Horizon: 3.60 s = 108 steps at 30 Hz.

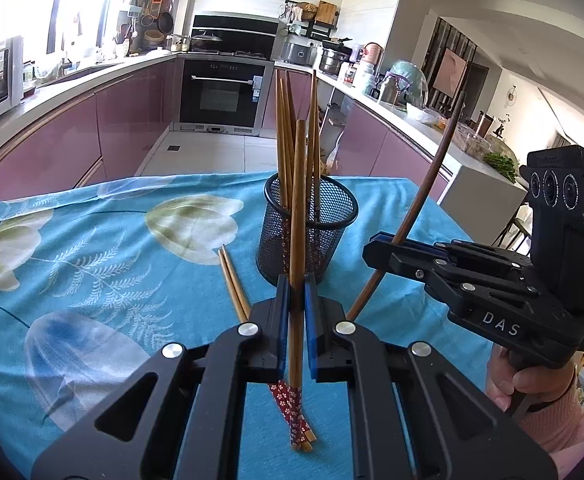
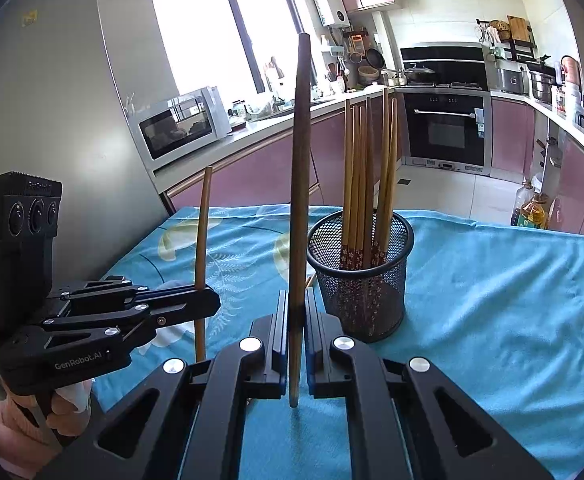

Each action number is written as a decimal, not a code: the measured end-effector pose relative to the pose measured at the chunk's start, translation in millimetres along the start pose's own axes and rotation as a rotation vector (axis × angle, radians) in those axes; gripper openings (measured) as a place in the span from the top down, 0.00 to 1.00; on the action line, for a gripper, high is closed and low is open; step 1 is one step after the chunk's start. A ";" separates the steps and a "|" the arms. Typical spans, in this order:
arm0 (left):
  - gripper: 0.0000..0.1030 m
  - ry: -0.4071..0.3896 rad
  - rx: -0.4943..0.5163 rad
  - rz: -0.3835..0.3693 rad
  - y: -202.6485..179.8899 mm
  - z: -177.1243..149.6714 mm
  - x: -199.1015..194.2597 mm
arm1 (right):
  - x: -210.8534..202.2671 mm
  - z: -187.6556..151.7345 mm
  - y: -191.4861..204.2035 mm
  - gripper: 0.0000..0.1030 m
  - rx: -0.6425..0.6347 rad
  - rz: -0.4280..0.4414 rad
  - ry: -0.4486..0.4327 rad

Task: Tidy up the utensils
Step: 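Raise both held chopsticks high and move them over the mesh cup, then lower the chopsticks into the mesh cup with both tools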

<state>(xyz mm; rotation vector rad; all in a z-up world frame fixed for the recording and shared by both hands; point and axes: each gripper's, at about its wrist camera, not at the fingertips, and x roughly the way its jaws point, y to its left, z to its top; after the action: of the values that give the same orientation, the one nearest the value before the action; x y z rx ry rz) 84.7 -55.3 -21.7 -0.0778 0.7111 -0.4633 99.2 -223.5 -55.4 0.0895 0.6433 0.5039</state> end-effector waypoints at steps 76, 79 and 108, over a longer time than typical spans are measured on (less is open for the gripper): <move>0.93 -0.161 0.052 0.001 -18.3 60.2 -38.5 | -35.7 52.9 -5.5 0.94 -0.029 -0.006 -0.158; 0.93 -0.167 0.054 0.003 -20.1 61.8 -42.1 | -37.6 57.0 -5.6 0.94 -0.032 -0.006 -0.168; 0.93 -0.153 0.063 0.014 -23.9 77.8 -37.6 | -11.0 57.0 -11.2 0.95 -0.044 -0.037 -0.117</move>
<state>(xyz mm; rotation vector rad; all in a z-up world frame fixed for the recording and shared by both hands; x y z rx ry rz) 100.9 -67.0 65.7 -0.0489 0.5462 -0.4608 130.3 -234.4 -6.3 0.0650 0.5188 0.4732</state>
